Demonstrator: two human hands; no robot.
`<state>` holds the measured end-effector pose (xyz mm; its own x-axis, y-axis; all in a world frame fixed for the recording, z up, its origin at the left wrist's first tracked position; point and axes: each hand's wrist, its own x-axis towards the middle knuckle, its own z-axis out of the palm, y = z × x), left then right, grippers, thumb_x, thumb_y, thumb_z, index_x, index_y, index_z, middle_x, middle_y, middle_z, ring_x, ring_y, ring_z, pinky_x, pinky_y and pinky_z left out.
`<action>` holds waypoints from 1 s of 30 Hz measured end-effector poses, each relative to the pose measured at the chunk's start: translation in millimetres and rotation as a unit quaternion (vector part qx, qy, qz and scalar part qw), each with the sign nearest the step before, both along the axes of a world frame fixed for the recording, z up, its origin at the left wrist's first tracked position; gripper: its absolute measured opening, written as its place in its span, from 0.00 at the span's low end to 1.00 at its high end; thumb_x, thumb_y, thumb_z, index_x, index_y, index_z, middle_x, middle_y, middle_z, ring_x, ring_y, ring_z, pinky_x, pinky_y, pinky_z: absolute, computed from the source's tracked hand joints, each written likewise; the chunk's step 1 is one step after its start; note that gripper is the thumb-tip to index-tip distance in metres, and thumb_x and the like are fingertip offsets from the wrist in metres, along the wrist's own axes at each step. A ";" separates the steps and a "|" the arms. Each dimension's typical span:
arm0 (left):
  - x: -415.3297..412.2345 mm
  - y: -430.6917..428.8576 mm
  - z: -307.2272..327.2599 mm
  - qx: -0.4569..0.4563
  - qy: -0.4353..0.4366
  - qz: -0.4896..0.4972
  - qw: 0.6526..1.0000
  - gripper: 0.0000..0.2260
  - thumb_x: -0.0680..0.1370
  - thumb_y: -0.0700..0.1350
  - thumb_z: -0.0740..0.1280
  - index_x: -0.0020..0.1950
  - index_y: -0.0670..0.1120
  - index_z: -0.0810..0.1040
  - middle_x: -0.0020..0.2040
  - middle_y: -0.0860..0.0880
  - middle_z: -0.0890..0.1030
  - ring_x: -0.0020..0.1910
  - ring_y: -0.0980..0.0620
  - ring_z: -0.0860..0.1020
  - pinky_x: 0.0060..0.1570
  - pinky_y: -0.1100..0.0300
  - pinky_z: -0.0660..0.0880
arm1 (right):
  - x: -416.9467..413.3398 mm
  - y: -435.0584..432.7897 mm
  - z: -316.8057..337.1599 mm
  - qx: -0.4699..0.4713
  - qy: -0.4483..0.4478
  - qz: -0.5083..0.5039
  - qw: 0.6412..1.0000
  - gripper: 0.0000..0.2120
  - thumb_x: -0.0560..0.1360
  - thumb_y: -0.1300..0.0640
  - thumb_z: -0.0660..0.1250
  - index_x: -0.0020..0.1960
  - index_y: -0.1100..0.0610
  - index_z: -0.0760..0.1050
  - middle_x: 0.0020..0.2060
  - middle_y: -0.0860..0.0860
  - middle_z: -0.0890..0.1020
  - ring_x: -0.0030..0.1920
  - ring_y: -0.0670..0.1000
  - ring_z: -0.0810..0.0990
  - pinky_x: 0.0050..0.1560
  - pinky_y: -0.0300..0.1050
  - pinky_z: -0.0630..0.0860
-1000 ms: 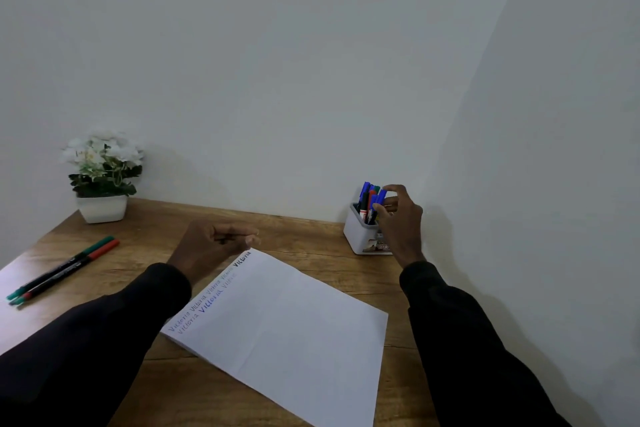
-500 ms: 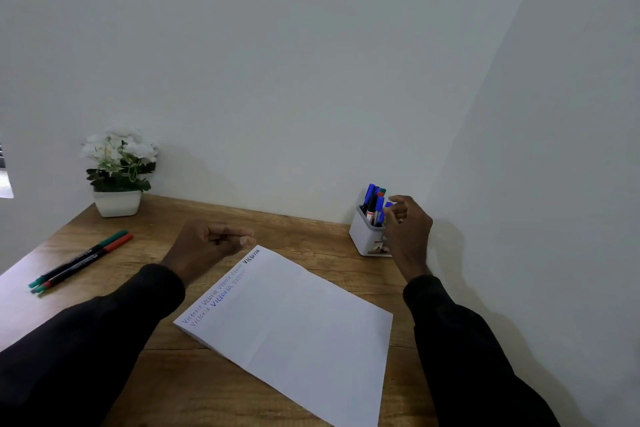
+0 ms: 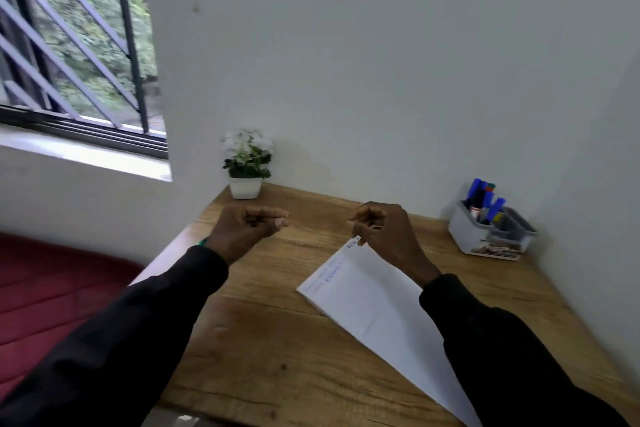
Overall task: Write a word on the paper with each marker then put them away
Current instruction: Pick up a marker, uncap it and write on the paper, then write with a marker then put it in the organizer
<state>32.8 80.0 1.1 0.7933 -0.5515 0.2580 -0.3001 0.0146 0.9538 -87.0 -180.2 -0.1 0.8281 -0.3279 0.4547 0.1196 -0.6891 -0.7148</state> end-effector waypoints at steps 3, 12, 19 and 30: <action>4.2 26.2 0.5 -0.005 -0.014 0.030 0.999 0.09 0.74 0.36 0.72 0.54 0.38 0.83 0.47 0.44 0.86 0.49 0.52 0.84 0.46 0.67 0.79 | 24.4 24.4 -0.1 -0.019 0.012 0.043 0.999 0.04 0.75 0.67 0.76 0.47 0.59 0.86 0.34 0.54 0.86 0.31 0.47 0.84 0.36 0.43 0.84; 27.4 76.1 -3.2 -0.012 0.018 0.102 0.995 0.09 0.73 0.37 0.74 0.53 0.40 0.84 0.47 0.46 0.86 0.49 0.52 0.84 0.51 0.63 0.80 | 86.1 72.3 -8.1 -0.072 0.058 0.100 0.991 0.03 0.76 0.64 0.76 0.48 0.58 0.85 0.36 0.48 0.85 0.32 0.39 0.82 0.37 0.33 0.78; 37.5 85.1 -12.7 -0.010 0.051 0.116 0.992 0.10 0.74 0.35 0.72 0.55 0.39 0.83 0.46 0.46 0.86 0.49 0.53 0.84 0.49 0.65 0.80 | 128.3 105.3 -25.1 -0.203 0.097 0.166 0.960 0.09 0.77 0.63 0.74 0.56 0.55 0.84 0.51 0.50 0.86 0.51 0.46 0.82 0.54 0.42 0.79; 42.2 80.6 -19.4 -0.002 0.053 0.126 0.991 0.10 0.74 0.38 0.73 0.54 0.42 0.84 0.46 0.48 0.86 0.49 0.54 0.83 0.49 0.64 0.79 | 144.6 125.4 -35.3 -0.300 0.137 0.201 0.923 0.17 0.79 0.71 0.63 0.62 0.54 0.76 0.62 0.53 0.78 0.63 0.52 0.74 0.61 0.50 0.76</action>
<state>75.0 160.6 -18.3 0.9285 -0.3317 0.1672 -0.1920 -0.0433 0.9804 57.6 -54.8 -35.5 0.9386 0.2734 0.2106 0.3235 -0.9095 -0.2611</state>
